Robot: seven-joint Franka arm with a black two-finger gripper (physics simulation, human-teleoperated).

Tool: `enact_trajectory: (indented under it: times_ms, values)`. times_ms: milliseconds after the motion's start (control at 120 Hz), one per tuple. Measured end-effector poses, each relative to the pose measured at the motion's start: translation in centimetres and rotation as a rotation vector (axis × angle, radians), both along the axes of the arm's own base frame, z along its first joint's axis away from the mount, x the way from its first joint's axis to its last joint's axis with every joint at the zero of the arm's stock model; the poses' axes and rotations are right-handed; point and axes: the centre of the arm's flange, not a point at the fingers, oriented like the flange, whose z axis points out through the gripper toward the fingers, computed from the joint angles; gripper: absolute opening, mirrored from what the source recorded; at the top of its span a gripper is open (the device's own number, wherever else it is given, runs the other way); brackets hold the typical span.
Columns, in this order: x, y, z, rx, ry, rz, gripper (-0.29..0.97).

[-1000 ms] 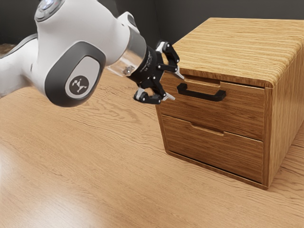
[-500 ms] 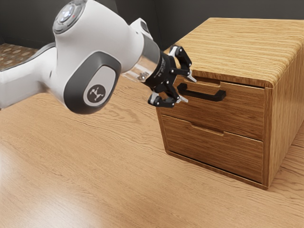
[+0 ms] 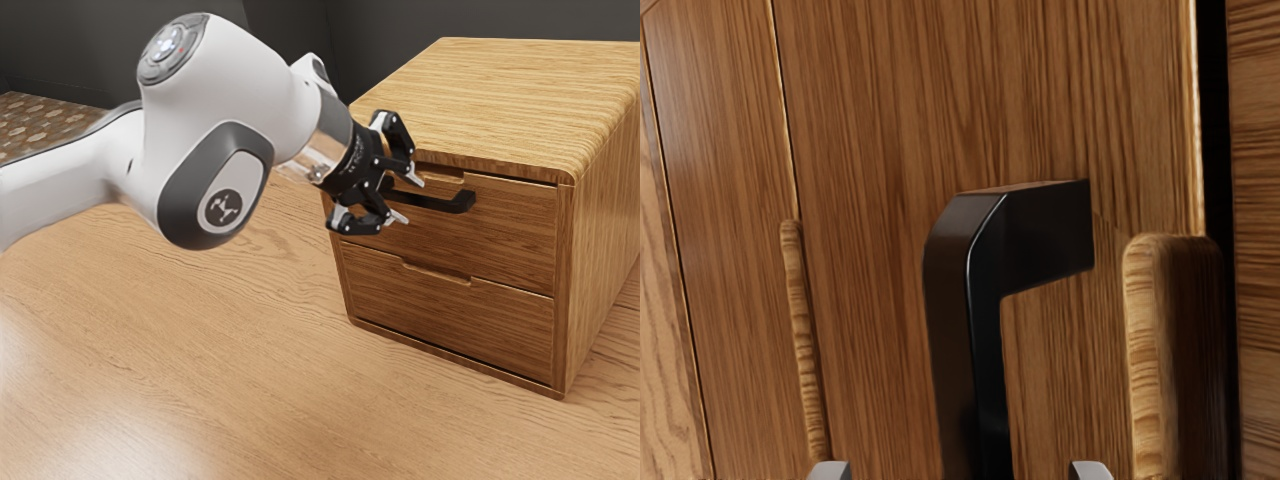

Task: Pull the drawer handle with one arm to open the drawer

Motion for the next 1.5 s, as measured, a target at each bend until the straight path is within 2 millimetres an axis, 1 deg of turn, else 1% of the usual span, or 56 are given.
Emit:
enact_trajectory:
  times_ms: [150,350,592,750,867,1142,1342,1500]
  values:
    - [0.0,-0.3,-0.1,0.000,0.002,-0.005,0.18]
    - [0.3,-0.5,-0.9,0.002,0.015,-0.005,0.15]
    - [0.1,-0.6,-0.9,0.004,0.024,-0.009,0.01]
    - [-0.2,-0.6,-0.5,0.006,0.028,-0.011,-0.04]
    - [-0.5,-0.6,-0.3,0.007,0.034,-0.013,-0.07]
    - [-1.0,-0.8,-0.7,0.019,0.084,-0.019,-0.10]
    - [-2.8,-0.9,0.2,0.027,0.103,-0.030,-0.09]
    - [-4.2,-0.9,0.0,0.033,0.125,-0.036,-0.10]
